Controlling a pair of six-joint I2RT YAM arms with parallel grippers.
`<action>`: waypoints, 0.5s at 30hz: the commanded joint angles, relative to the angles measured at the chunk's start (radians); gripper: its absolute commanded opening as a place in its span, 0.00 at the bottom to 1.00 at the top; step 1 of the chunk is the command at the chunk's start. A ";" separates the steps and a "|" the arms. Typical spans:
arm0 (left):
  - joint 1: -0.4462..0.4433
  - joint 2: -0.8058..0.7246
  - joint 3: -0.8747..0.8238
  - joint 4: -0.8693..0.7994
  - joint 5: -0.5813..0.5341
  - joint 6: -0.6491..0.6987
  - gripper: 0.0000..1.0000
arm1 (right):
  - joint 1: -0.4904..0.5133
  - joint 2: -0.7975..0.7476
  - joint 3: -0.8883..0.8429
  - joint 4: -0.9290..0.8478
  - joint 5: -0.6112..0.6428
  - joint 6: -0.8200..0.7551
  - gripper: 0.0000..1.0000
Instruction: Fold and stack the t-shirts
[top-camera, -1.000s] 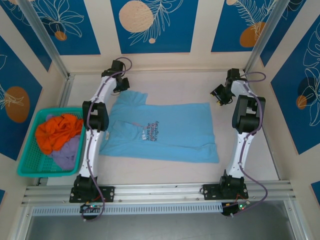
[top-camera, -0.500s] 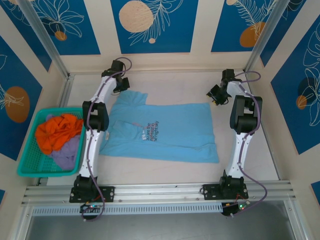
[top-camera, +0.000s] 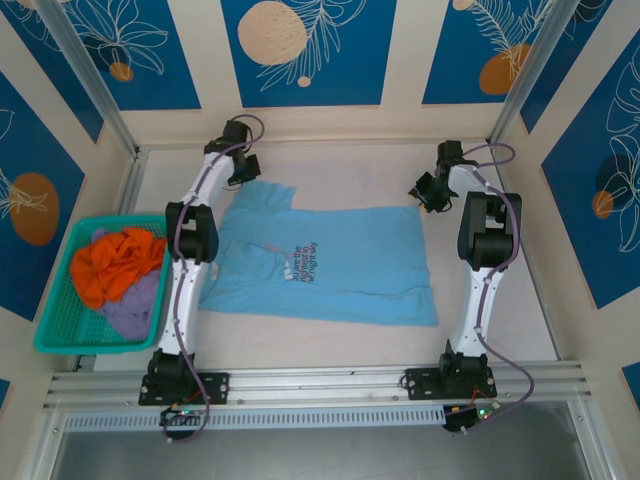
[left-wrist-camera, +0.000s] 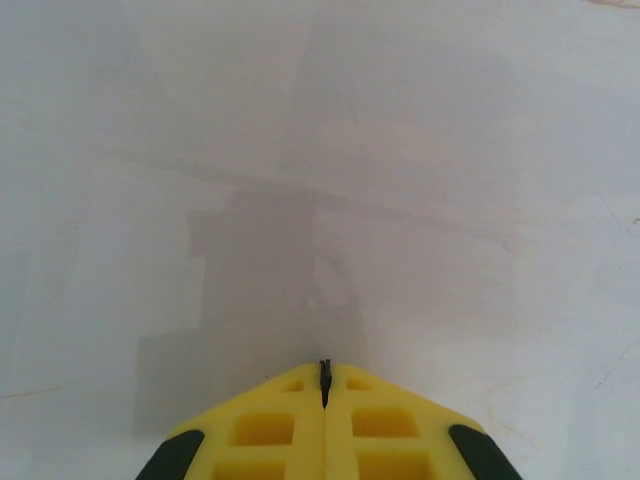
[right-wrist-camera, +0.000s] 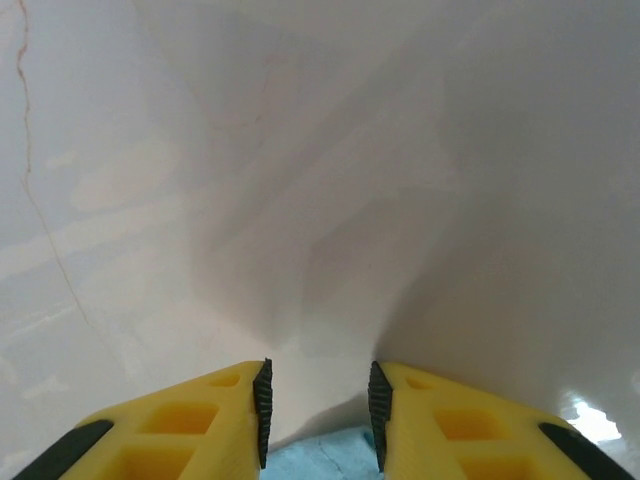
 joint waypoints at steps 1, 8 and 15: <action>-0.025 -0.032 0.008 0.003 0.024 -0.015 0.00 | 0.022 -0.004 -0.045 -0.082 -0.012 0.005 0.35; -0.028 -0.038 0.007 0.002 0.022 -0.017 0.00 | 0.022 -0.002 -0.036 -0.099 0.012 0.003 0.25; -0.029 -0.050 0.007 0.003 0.010 -0.018 0.00 | 0.023 -0.015 -0.048 -0.097 0.019 0.004 0.14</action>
